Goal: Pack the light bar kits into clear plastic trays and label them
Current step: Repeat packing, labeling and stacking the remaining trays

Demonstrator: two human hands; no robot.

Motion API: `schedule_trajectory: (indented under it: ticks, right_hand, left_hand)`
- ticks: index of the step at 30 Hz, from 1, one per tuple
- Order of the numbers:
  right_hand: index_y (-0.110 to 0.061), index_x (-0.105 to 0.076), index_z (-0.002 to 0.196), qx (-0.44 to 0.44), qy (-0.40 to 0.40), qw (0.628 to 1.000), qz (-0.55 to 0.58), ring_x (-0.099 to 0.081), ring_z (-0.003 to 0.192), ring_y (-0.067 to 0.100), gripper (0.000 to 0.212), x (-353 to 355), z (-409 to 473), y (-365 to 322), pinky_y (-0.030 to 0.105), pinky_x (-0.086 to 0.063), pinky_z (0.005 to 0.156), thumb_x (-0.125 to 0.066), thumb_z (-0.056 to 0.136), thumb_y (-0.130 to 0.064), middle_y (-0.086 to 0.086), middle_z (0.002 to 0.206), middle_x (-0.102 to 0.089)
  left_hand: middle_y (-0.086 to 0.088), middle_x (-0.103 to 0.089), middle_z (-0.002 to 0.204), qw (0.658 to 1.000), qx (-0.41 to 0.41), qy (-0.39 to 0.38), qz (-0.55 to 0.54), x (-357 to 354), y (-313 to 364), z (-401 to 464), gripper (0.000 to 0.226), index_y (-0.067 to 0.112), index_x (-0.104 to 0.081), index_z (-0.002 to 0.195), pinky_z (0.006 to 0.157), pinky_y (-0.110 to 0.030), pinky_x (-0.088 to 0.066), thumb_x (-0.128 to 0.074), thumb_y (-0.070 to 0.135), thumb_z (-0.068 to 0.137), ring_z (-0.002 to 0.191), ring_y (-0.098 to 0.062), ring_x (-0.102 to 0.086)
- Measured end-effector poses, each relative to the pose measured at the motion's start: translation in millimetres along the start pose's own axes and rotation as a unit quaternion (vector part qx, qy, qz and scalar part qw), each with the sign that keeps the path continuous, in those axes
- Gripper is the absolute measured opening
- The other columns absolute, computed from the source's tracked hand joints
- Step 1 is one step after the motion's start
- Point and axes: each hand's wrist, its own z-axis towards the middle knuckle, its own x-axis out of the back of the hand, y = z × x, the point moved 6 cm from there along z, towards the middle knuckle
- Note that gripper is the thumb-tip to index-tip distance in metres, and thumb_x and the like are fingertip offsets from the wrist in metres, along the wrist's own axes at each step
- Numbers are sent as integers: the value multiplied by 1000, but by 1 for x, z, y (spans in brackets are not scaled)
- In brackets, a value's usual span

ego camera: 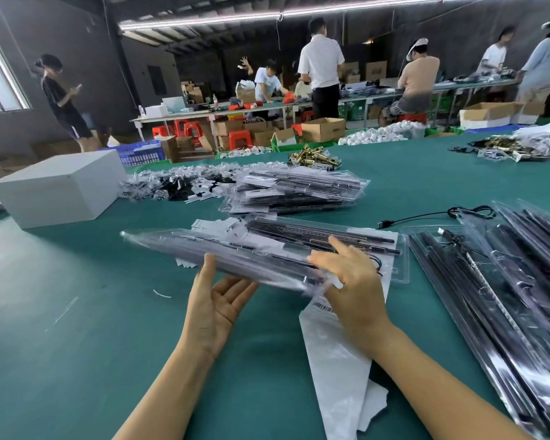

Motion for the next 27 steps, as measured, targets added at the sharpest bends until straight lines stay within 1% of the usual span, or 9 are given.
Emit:
schedule_trajectory:
  ticks: [3, 5, 8, 10, 12, 15, 18, 24, 27]
  right_hand:
    - [-23, -75, 94, -82, -23, 990, 111, -62, 67, 16, 12, -6, -5, 6, 32, -51, 69, -70, 86, -15, -5, 76, -72]
    - [-38, -71, 84, -160, -16, 964, 212, -57, 62, 14, 20, -9, -6, 11, 28, -48, 61, -70, 86, -17, -12, 69, -68]
    - [-26, -73, 82, -261, 11, 900, 349, -65, 76, 12, 8, -11, -4, 20, 30, -52, 75, -70, 83, -18, -4, 78, -73]
    - [-20, -72, 82, -312, 23, 866, 390, -62, 74, 9, 6, -9, -3, 27, 28, -51, 75, -70, 81, -24, -4, 76, -71]
    - [-20, -73, 84, -375, 36, 821, 428, -65, 85, 16, 14, -7, -2, 37, 36, -49, 84, -70, 76, -30, -1, 85, -73]
    - [-23, -75, 85, -438, 44, 764, 472, -67, 102, 28, 14, -3, -1, 50, 48, -48, 95, -69, 75, -30, 5, 99, -74]
    - [-14, -69, 95, -500, 42, 733, 459, -66, 98, 36, 20, -5, -7, 63, 56, -50, 91, -69, 82, -29, 16, 104, -71]
    - [10, -56, 96, -527, 46, 768, 361, -45, 79, 27, 46, -1, -11, 82, 46, -45, 90, -70, 86, -33, 22, 80, -41]
    - [-5, -54, 81, -544, 53, 777, 313, -52, 81, 24, 33, 5, -14, 89, 53, -46, 98, -73, 83, -32, 16, 78, -52]
  left_hand:
    - [-19, -70, 106, 995, -20, -54, 82, -11, -3, -8, 38, 15, -59, 107, 80, -37, -58, -56, 47, 88, 98, -33, -69]
    - [-9, -72, 106, 953, -85, -107, 269, -23, -7, -19, 33, 15, -65, 101, 88, -33, -54, -57, 45, 89, 103, -25, -67]
    - [17, -68, 116, 765, -184, -267, 556, -46, -35, -40, 34, 27, -72, 105, 101, -16, -36, -59, 49, 83, 120, 3, -51]
    - [25, -54, 133, 624, -217, -336, 672, -49, -58, -48, 33, 37, -66, 116, 113, -20, -19, -61, 49, 86, 136, 6, -26]
    - [31, -42, 140, 560, -198, -339, 730, -44, -67, -46, 35, 43, -60, 123, 117, -31, -11, -57, 52, 89, 142, -1, -12]
    - [35, -36, 142, 567, -170, -315, 742, -40, -64, -42, 35, 46, -56, 126, 118, -37, -6, -53, 52, 91, 145, -5, -7]
    - [37, -34, 142, 569, -165, -310, 744, -36, -64, -40, 34, 45, -54, 128, 117, -37, -2, -49, 46, 94, 145, -2, -6]
    - [13, -53, 135, 580, -224, -283, 730, -35, -57, -37, 41, 25, -67, 113, 113, -39, -24, -39, 13, 86, 138, -18, -31]
    - [7, -59, 129, 586, -239, -274, 725, -36, -57, -34, 44, 20, -70, 108, 104, -37, -33, -38, 7, 81, 125, -16, -46]
